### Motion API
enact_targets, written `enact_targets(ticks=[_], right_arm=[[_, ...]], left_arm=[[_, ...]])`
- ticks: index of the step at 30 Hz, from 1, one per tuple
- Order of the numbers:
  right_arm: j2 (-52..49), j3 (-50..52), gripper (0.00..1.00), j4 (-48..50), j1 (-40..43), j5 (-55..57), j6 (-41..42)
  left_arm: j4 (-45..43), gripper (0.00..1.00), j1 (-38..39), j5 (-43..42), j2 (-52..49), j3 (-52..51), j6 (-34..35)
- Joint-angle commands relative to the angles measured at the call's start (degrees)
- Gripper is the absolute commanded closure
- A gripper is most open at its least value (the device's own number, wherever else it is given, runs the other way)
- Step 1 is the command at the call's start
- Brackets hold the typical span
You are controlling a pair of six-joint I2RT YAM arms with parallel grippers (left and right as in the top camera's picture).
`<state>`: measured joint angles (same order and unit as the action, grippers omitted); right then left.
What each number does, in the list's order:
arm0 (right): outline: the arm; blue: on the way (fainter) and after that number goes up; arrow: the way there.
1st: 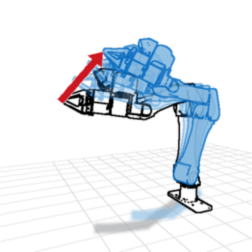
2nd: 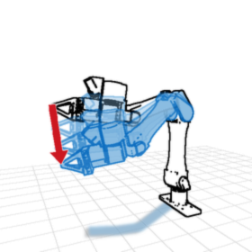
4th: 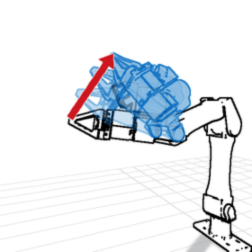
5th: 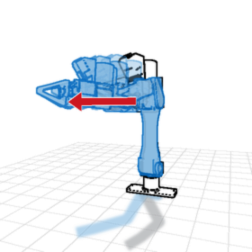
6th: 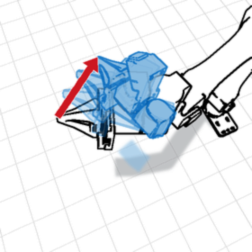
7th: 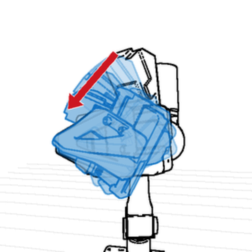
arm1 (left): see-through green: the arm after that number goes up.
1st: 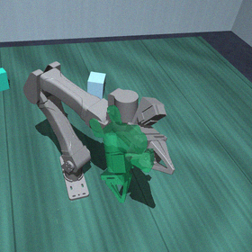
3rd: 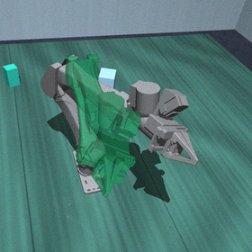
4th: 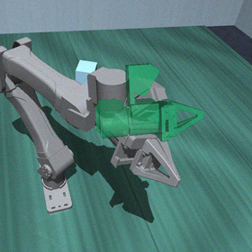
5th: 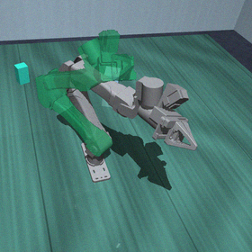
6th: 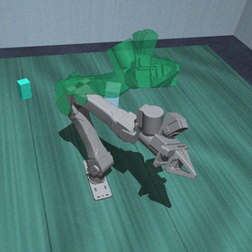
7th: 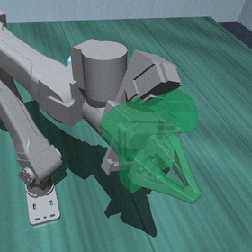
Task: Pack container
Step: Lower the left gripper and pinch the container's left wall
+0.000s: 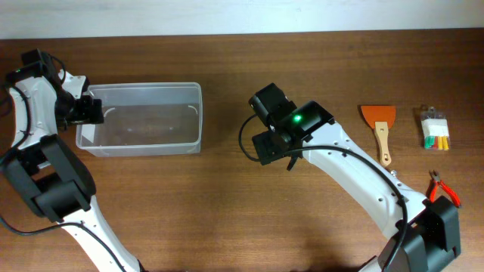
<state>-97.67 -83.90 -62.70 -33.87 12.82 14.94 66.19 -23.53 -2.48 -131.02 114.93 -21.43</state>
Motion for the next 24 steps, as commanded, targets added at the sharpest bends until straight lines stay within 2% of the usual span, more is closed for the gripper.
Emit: enact_targets(ticks=[1,4,8,9,13,14,20,24], right_arm=[[-0.11,-0.96,0.01,0.17,-0.13,1.40,-0.13],[-0.11,-0.96,0.01,0.17,-0.13,1.40,-0.13],[-0.11,-0.96,0.01,0.20,-0.13,1.40,-0.13],[-0.11,-0.96,0.01,0.20,-0.13,1.40,-0.13],[-0.11,-0.96,0.01,0.17,-0.13,1.40,-0.13],[-0.11,-0.96,0.01,0.17,-0.13,1.40,-0.13],[-0.11,-0.96,0.01,0.39,-0.13,1.40,-0.13],[-0.11,-0.96,0.01,0.66,-0.13,1.40,-0.13]], left_arm=[[-0.22,0.24,-0.13,0.96,-0.48,0.44,0.87],[-0.20,0.30,0.13,0.81,-0.48,0.46,1.25],[-0.24,0.30,0.68,0.81,-0.46,0.50,1.25],[-0.26,0.33,0.83,0.81,-0.44,0.52,1.25],[-0.44,0.58,1.46,0.81,-0.44,0.85,1.25],[-0.39,0.61,1.55,0.81,-0.44,1.07,1.25],[1.07,0.62,2.23,0.81,-0.42,4.22,1.25],[2.19,0.76,2.40,0.83,-0.42,6.69,1.25]])
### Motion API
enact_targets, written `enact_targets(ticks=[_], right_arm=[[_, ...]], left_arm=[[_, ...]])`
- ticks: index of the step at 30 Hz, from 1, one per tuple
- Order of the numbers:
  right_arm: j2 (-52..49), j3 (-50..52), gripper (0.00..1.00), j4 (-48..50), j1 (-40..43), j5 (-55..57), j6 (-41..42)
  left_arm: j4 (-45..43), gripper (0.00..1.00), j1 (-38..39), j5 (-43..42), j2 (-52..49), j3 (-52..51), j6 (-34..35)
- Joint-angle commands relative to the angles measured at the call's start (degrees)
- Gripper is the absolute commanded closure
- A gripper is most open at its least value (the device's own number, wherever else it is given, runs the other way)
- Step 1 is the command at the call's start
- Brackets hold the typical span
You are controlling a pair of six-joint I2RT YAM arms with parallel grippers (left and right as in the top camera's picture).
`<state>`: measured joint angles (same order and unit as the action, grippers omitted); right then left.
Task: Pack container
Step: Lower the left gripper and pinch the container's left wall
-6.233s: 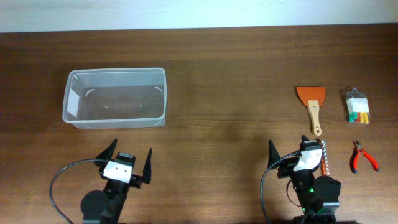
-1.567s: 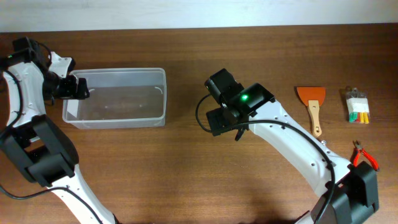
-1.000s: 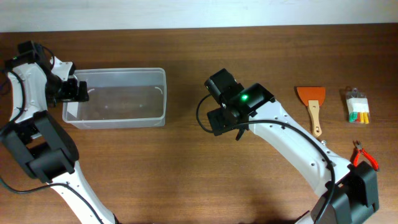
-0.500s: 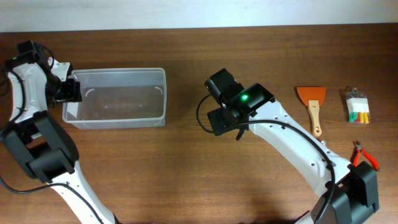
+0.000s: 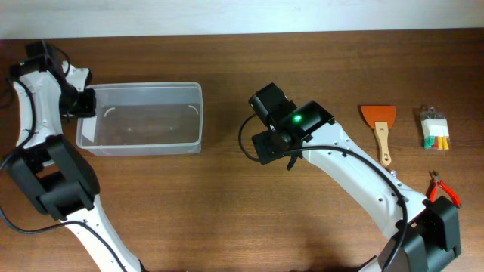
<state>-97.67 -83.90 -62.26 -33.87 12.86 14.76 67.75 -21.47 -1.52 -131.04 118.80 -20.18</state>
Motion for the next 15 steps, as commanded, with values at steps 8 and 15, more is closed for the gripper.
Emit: enact_targets(ticks=[8,15], right_arm=[[-0.11,-0.96,0.01,0.20,-0.13,1.36,0.04],[-0.11,-0.98,0.02,0.35,-0.13,1.33,0.04]], left_arm=[[1.70,0.94,0.35,-0.13,-0.42,3.39,0.00],[2.21,0.98,0.35,-0.15,-0.42,3.39,0.00]])
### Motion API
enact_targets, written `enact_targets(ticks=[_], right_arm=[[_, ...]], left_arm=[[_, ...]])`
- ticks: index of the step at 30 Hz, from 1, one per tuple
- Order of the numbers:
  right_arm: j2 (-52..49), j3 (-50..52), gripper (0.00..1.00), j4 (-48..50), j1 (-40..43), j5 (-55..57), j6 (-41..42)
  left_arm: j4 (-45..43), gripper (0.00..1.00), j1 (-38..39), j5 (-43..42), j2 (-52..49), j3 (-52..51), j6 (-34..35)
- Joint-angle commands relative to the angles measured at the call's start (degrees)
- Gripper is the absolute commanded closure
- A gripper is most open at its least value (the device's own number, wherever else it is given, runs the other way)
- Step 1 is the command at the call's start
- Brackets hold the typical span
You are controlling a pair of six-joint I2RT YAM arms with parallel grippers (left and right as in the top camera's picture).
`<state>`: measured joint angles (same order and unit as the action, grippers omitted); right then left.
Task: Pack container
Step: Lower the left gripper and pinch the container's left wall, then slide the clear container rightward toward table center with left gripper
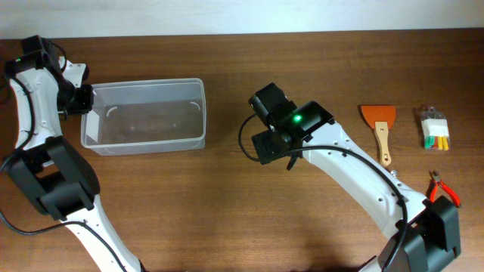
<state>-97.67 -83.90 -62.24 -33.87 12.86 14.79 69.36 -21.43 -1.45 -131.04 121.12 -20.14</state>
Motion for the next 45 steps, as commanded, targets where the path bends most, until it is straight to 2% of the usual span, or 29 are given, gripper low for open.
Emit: enact_targets(ticks=[1,10,16,23,29,35,38,45], right_arm=[[-0.11,-0.98,0.01,0.33,-0.13,1.33,0.02],[-0.11,-1.90,0.01,0.04,0.44,1.36,0.02],[-0.09,-6.78,0.01,-3.93,5.09,1.31,-0.85],[-0.09,-14.69,0.01,-11.39,11.76,0.59,-1.05],[-0.09,-19.15,0.01,-13.81,15.52,-6.43,-1.07],[-0.11,-19.06,0.01,-13.55,15.89,-8.39,-1.05],[-0.11,-19.06,0.01,-13.40,15.89,-8.39,-1.05],[-0.22,-18.67,0.01,-11.72,15.89,-9.86,-1.07]], left_arm=[[0.72,0.98,0.35,-0.26,-0.42,1.07,-0.04],[2.29,0.98,2.84,-4.33,-0.42,1.07,-0.07],[3.13,0.98,8.09,-4.33,-0.42,1.07,0.00],[3.67,0.98,12.52,-4.33,-0.39,1.07,7.50],[6.38,0.98,16.06,-4.42,-0.31,1.07,13.75],[6.97,0.98,18.53,-15.65,0.04,1.07,15.58],[7.48,0.98,19.19,-17.33,0.26,1.09,17.84],[10.84,0.98,20.96,-18.73,1.01,1.07,18.03]])
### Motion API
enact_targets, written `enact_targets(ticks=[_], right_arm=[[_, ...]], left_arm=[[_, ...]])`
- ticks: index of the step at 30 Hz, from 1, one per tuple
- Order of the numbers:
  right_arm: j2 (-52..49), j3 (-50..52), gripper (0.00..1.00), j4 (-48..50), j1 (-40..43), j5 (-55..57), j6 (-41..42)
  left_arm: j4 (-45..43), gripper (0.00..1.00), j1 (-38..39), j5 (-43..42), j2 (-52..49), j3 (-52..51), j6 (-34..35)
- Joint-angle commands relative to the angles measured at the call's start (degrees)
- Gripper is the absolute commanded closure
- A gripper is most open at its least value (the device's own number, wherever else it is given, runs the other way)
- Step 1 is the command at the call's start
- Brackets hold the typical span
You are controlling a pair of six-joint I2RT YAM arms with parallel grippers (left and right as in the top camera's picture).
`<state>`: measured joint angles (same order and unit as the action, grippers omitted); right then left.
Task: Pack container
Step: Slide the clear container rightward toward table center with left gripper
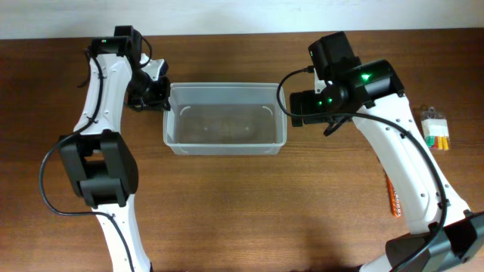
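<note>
The clear plastic container (227, 121) sits empty in the middle of the table, near the back. My left gripper (160, 103) is at its left end wall and looks shut on the rim. My right gripper (292, 113) is against the container's right end; its fingers are hidden under the wrist. At the right, a small pack of yellow and green pieces (435, 128) lies on the table. An orange-red item (395, 198) peeks out from under my right arm.
The wooden table's back edge (242, 33) runs just behind the container. My right arm crosses the right side of the table and covers whatever lies beneath it.
The container now lies about a hand's width further right, at the table's middle, with my left gripper still on its left end. My right gripper has moved from mid-table up to the container's right end.
At first the container stood at the far left with my left gripper on its left rim, and my right gripper hovered mid-table. The container then crept slightly right. Now it is in the middle, between both grippers, and the orange scraper is hidden from view.
</note>
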<state>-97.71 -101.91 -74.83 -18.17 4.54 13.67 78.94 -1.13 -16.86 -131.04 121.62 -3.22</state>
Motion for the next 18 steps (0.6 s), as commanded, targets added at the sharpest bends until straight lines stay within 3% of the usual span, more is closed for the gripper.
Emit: enact_targets(ticks=[1,18], right_arm=[[-0.17,-0.52,0.01,1.22,0.20,-1.70,0.07],[-0.17,-0.50,0.01,3.32,0.20,-1.79,0.04]], left_arm=[[1.77,0.98,0.83,-3.32,1.11,0.57,1.11],[6.08,0.98,2.91,-5.46,1.22,0.57,2.62]])
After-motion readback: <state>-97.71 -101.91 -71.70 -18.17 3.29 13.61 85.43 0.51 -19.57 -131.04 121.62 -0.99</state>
